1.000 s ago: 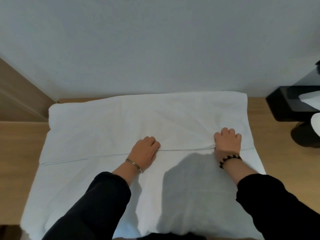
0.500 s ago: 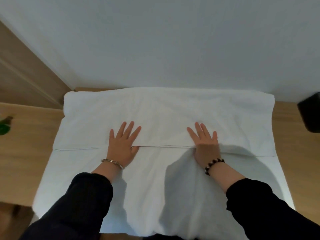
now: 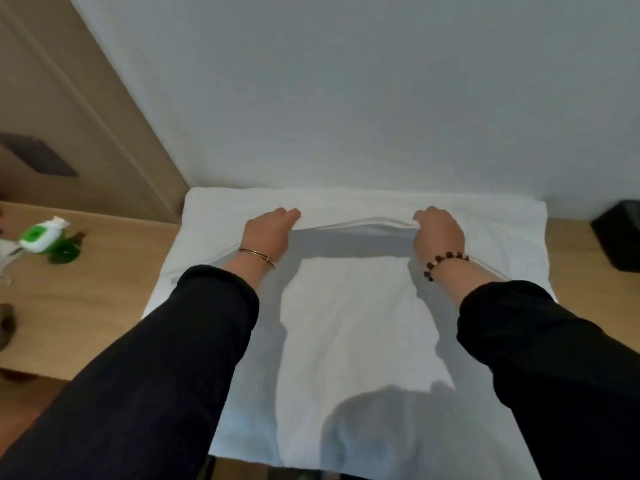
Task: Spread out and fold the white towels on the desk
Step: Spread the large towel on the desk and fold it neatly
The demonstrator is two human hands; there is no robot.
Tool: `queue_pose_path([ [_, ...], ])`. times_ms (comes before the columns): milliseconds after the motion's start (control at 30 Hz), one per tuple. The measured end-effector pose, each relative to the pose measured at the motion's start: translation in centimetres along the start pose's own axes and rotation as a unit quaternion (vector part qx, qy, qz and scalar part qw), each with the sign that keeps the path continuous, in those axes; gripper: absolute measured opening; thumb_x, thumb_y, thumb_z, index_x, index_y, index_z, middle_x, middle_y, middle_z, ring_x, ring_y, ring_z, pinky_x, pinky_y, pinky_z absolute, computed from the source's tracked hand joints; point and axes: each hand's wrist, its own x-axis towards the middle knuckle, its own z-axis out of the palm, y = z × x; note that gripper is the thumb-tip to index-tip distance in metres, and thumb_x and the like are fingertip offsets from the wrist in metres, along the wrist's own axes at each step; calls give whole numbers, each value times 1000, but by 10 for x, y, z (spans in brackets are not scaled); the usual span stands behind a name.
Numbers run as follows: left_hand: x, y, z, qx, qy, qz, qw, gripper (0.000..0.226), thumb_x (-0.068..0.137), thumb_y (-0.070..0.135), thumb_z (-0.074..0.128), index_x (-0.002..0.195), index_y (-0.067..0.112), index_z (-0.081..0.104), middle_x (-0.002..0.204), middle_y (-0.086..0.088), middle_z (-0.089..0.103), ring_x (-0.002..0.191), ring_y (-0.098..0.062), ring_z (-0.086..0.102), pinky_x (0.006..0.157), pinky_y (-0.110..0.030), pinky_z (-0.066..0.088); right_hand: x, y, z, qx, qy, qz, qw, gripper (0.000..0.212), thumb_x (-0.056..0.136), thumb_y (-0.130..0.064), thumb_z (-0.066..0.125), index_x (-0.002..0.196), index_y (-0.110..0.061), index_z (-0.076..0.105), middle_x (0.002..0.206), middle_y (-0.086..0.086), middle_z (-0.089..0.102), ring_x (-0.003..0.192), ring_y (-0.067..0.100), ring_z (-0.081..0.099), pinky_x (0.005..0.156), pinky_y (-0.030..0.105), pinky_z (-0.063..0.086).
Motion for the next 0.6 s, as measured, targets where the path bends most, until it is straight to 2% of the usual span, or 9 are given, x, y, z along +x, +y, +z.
queue_pose_path([
  [167,-47,0,-73,64,177,244,951,30,66,-6,38,88,11,47,61,-12,48,40,-25,45,39,-21,24,-41,-12,-53,29,174,-88,980,22,57,14,43,64,3,60,66,19,55,64,34,53,64,36,34],
  [233,-77,-1,-77,97,184,315,926,27,68,4,30,91,15,40,58,-8,48,37,-22,43,34,-17,23,-77,-11,-61,30,251,-169,953,17,48,6,35,49,-2,50,50,14,45,47,29,47,54,34,36],
  [300,-112,-2,-59,118,148,363,912,27,69,11,46,95,15,45,62,-5,52,41,-22,48,32,-19,26,-118,-7,-49,6,252,-242,937,17,47,0,29,47,-7,45,49,11,41,43,27,44,49,33,34],
  [367,-151,2,-26,115,86,339,930,43,58,16,71,99,15,61,72,-5,58,53,-23,55,37,-24,34,-155,-2,-14,-37,165,-259,951,20,50,5,43,59,-8,55,64,14,54,59,30,55,57,39,41],
  [400,-166,6,-6,105,45,288,951,55,55,23,77,108,18,64,87,-6,63,68,-25,59,46,-28,42,-171,-1,8,-71,72,-214,971,33,55,7,53,81,-9,64,92,17,62,86,34,60,76,46,43],
  [433,-178,11,12,93,-17,210,973,71,61,35,77,127,24,55,113,-8,60,94,-28,59,66,-35,48,-186,1,27,-86,-40,-149,984,53,66,3,58,116,-14,59,130,18,51,121,33,47,100,52,31],
  [500,-198,22,45,61,-133,69,987,90,79,53,60,149,36,6,156,-5,14,142,-28,17,108,-52,20,-204,5,57,-66,-161,-43,984,73,87,-12,47,150,-26,14,159,6,3,146,22,2,114,49,-6],
  [533,-203,25,60,50,-153,31,986,93,84,56,52,146,39,-15,158,-2,-7,145,-25,-5,112,-55,-1,-204,6,64,-51,-168,-25,984,75,89,-19,44,151,-28,3,159,3,-6,146,20,-6,114,48,-10],
  [600,-204,27,77,35,-137,11,990,96,86,59,45,134,42,-36,155,1,-23,141,-20,-25,107,-52,-21,-197,13,73,-51,-154,-26,986,78,88,-26,46,151,-30,1,159,1,-7,145,18,-8,114,46,-11],
])
